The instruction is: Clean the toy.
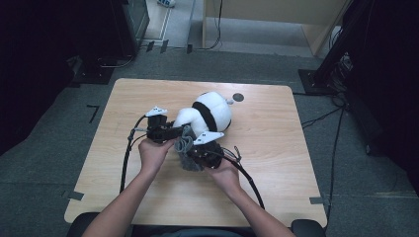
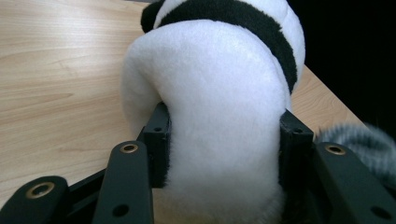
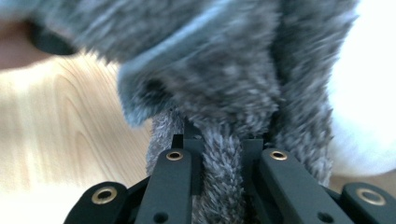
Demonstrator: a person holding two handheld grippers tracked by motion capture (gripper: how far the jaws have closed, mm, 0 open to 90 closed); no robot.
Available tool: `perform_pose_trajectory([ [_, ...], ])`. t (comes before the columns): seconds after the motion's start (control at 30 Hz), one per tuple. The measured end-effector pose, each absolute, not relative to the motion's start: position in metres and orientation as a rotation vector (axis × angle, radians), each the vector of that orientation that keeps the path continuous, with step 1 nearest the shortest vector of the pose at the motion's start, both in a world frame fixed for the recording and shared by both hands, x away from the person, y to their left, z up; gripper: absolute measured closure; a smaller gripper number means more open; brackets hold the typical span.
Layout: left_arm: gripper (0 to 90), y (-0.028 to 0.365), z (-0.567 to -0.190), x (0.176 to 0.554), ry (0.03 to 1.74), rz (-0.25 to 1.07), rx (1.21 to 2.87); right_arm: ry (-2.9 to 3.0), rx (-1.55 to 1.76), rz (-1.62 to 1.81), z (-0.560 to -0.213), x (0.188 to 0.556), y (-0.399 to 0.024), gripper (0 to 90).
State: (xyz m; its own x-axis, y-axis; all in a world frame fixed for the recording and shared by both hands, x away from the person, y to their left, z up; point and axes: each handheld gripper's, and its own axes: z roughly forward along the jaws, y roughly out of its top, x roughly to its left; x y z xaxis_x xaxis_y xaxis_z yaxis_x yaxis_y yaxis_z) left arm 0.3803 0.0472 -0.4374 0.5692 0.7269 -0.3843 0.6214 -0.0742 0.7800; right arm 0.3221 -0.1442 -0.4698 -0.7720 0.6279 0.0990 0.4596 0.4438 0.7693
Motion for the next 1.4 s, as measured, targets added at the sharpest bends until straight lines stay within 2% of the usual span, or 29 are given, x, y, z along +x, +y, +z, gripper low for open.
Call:
perform_pose_trajectory([
  [0.33,51.1,0.045,-0.438,0.385,1.111,0.091,1.743,2.514,1.016,1.192,-0.485,0.332,-0.154,80.6],
  [0.83,52.3,0.05,-0.434,0.385,1.079,0.065,1.7,2.468,1.178,1.048,-0.48,0.349,-0.193,80.7],
  [1.17,52.5,0.053,-0.433,0.385,1.075,0.06,1.694,2.354,1.269,1.101,-0.457,0.352,-0.221,80.7],
  [1.27,52.5,0.05,-0.435,0.384,1.076,0.056,1.723,2.246,1.314,1.259,-0.435,0.35,-0.24,80.6],
  [1.4,52.4,0.044,-0.438,0.384,1.066,0.041,1.734,2.22,1.303,1.306,-0.419,0.346,-0.243,80.6],
])
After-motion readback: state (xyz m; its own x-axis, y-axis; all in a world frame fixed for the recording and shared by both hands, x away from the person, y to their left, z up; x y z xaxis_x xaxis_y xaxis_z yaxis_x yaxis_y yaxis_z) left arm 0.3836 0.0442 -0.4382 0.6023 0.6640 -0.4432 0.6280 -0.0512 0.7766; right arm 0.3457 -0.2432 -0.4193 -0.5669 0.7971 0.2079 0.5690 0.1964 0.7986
